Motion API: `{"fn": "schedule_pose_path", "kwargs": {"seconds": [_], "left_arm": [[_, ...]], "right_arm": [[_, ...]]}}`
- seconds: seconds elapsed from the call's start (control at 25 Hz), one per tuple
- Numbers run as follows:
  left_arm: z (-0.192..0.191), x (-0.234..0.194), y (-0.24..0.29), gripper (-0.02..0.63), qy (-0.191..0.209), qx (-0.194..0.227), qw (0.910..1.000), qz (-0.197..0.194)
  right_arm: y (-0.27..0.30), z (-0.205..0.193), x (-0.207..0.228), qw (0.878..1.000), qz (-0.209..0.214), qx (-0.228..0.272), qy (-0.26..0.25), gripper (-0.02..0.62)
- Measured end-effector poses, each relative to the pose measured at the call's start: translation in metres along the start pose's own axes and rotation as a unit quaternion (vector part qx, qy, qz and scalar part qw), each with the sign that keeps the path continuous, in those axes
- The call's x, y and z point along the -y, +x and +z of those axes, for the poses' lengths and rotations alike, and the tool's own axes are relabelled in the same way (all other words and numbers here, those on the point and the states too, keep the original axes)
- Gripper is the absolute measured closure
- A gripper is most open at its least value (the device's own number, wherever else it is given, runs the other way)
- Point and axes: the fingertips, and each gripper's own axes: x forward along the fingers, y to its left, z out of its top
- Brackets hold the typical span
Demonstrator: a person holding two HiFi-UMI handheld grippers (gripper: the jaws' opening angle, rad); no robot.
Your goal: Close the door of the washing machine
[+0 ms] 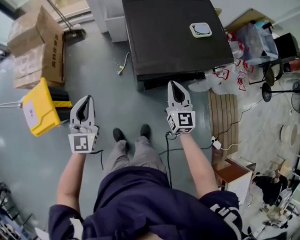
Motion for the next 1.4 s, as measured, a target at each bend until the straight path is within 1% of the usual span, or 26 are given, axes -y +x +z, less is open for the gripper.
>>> {"fn": "schedule_pose_path", "kwargs": {"seconds": [0.16, 0.36, 0.68, 0.84, 0.96, 1.2, 1.32, 1.4], "left_arm": [[0.028, -0.004, -0.007, 0.583, -0.002, 0.017, 0.9998, 0.004], [0.059, -0.013, -0.009, 0.583, 0.000, 0.043, 0.9990, 0.013], [0.100, -0.021, -0.017, 0.583, -0.001, 0.069, 0.9975, 0.018], [0.114, -0.028, -0.020, 0.583, 0.008, 0.078, 0.9967, 0.021], [0.129, -0.030, -0.024, 0.583, 0.019, 0.099, 0.9948, 0.016], [0.142, -0.038, -0.031, 0.583, 0.024, 0.097, 0.9946, 0.028], [0.150, -0.040, -0.033, 0.583, 0.029, 0.098, 0.9942, 0.030], [0.153, -0.038, -0.033, 0.583, 0.024, 0.101, 0.9941, 0.031]], "right_arm": [[-0.015, 0.049, 0.001, 0.999, 0.006, 0.034, 0.000, 0.575], [-0.024, 0.098, 0.007, 0.998, 0.010, 0.062, -0.009, 0.575], [-0.047, 0.154, 0.015, 0.995, 0.008, 0.096, -0.035, 0.575], [-0.052, 0.169, 0.016, 0.994, 0.007, 0.102, -0.046, 0.575], [-0.057, 0.180, 0.011, 0.992, 0.008, 0.110, -0.055, 0.575], [-0.066, 0.200, 0.011, 0.991, 0.005, 0.120, -0.056, 0.575], [-0.067, 0.205, 0.013, 0.992, 0.005, 0.115, -0.060, 0.575], [-0.065, 0.206, 0.012, 0.992, 0.004, 0.106, -0.068, 0.575]]}}
